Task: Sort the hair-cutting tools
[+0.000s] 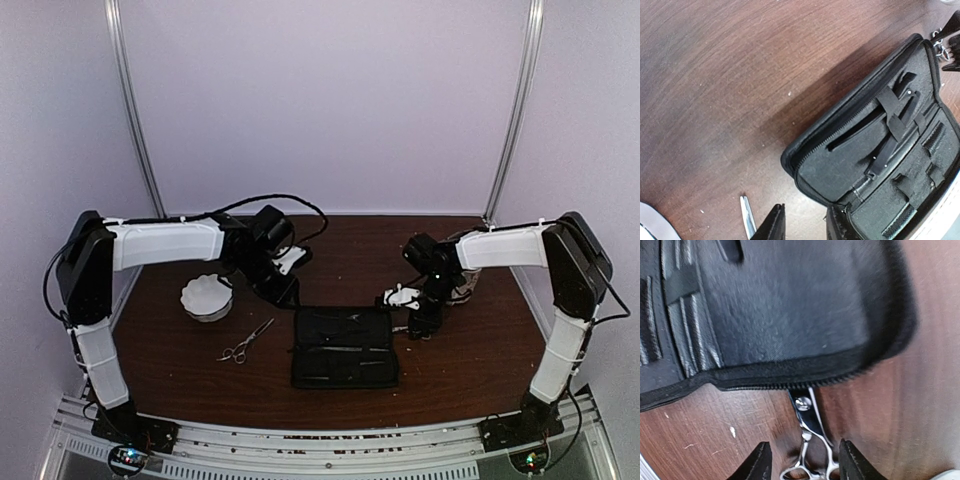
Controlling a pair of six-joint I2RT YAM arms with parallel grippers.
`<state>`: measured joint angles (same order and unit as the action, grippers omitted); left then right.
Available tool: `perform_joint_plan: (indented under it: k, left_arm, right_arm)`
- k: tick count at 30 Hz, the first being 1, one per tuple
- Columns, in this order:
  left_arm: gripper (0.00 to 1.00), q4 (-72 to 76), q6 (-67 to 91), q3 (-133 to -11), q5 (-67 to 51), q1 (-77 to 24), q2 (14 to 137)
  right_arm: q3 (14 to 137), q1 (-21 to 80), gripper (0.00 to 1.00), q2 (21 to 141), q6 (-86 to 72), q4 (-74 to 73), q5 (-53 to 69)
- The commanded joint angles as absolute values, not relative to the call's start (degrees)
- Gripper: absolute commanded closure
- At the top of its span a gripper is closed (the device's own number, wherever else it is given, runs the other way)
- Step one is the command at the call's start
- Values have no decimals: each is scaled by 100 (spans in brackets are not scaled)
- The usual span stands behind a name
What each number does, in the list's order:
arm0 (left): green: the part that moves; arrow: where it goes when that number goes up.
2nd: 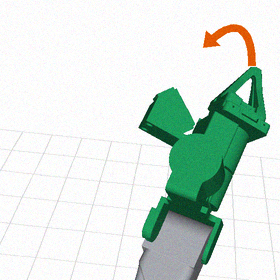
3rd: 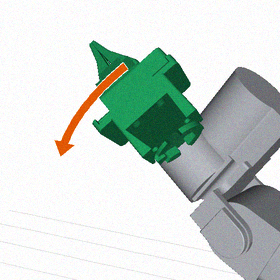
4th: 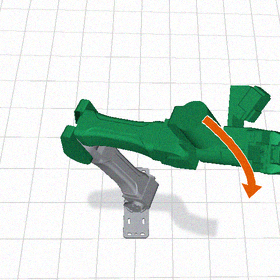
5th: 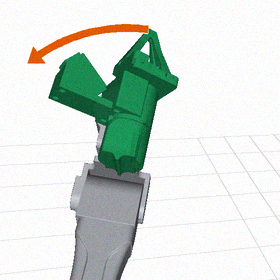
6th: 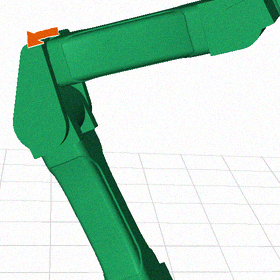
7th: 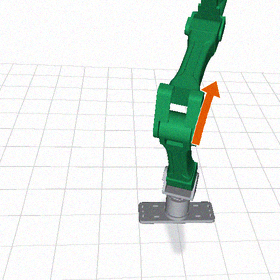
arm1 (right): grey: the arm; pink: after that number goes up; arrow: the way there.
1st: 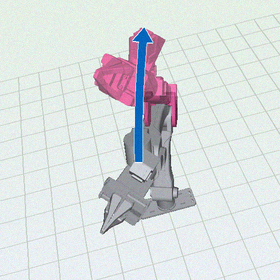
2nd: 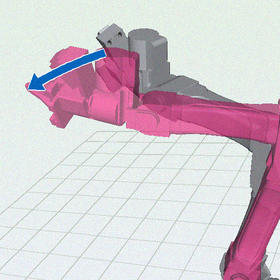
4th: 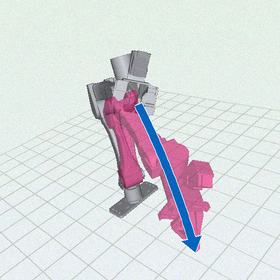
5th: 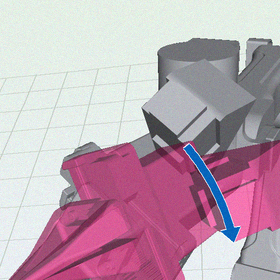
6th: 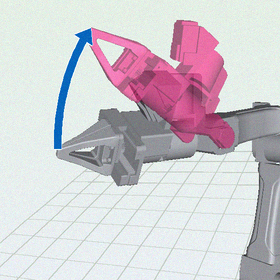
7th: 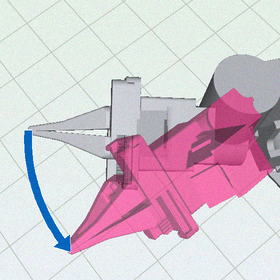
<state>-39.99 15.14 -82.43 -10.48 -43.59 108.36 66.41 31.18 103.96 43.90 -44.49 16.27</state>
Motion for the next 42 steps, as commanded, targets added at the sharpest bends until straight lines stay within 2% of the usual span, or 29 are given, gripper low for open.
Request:
perform_joint_plan:
  k: [1, 8, 14, 18, 27, 42]
  left_arm:
    - [69, -3636, 1652, -8026, -1229, -4378, 10401]
    - [69, -3602, 1623, -7708, -1299, -4767, 10014]
    - [69, -3512, 1589, -7444, -1237, -5279, 9842]
    - [69, -3087, 1648, -7030, -1355, -5621, 9759]
    - [70, -2598, 1959, -6092, -1345, -5825, 9507]
    - [74, -2123, 2083, -5401, -1488, -5931, 9113]
  right_arm:
    - [6695, 3164, 57, 10593, 4466, -4644, 1300]
    - [6582, 3259, 71, 10590, 4260, -4530, 1110]
    - [6545, 3340, 87, 10608, 4116, -4549, 885]
    - [6554, 3340, 93, 10443, 3921, -4702, 843]
    - [6283, 3340, 99, 9746, 3514, -5059, 229]
    - [5586, 3333, 99, 8616, 3274, -5536, -404]
